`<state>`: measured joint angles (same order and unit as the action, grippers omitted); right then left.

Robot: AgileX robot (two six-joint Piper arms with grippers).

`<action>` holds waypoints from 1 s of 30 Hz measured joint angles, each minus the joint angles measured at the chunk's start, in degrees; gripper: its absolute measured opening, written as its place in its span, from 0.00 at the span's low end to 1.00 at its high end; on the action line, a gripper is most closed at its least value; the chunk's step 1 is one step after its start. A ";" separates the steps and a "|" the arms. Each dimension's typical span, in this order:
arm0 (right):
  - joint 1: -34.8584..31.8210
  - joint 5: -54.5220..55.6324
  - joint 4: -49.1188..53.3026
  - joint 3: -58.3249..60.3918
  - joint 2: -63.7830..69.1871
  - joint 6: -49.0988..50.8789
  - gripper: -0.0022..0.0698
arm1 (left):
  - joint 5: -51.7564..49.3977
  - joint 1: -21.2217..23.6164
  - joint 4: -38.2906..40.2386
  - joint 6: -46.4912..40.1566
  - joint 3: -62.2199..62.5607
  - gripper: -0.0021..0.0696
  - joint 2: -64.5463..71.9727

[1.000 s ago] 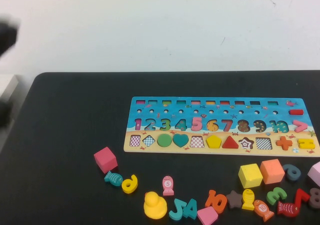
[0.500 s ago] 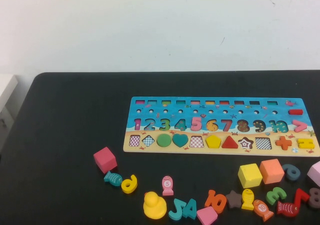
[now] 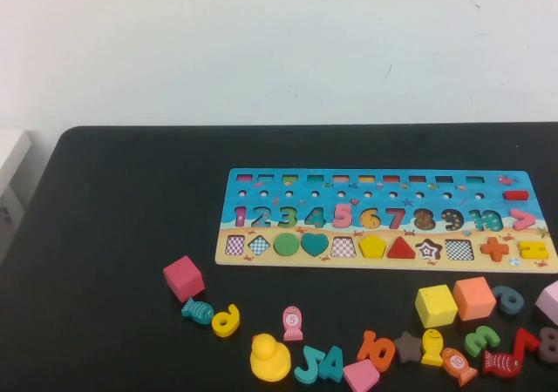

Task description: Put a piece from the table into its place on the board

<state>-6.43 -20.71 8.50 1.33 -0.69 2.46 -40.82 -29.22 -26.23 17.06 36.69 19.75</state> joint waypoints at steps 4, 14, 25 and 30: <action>0.00 0.00 0.00 0.00 0.00 0.00 0.06 | 1.00 8.22 3.57 0.35 -1.87 0.03 -3.90; 0.00 0.00 0.00 0.00 0.00 0.00 0.06 | 6.70 27.03 17.16 0.10 -15.32 0.03 -7.29; 0.00 0.00 0.00 0.00 0.00 0.00 0.06 | 37.04 27.60 18.38 -1.36 -36.13 0.03 -15.98; 0.00 0.00 0.00 0.00 0.00 0.00 0.06 | 32.82 27.60 21.12 -2.38 -37.73 0.03 -20.14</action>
<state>-6.43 -20.71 8.50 1.33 -0.69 2.46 -8.00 -1.62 -5.11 14.68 -1.04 -0.39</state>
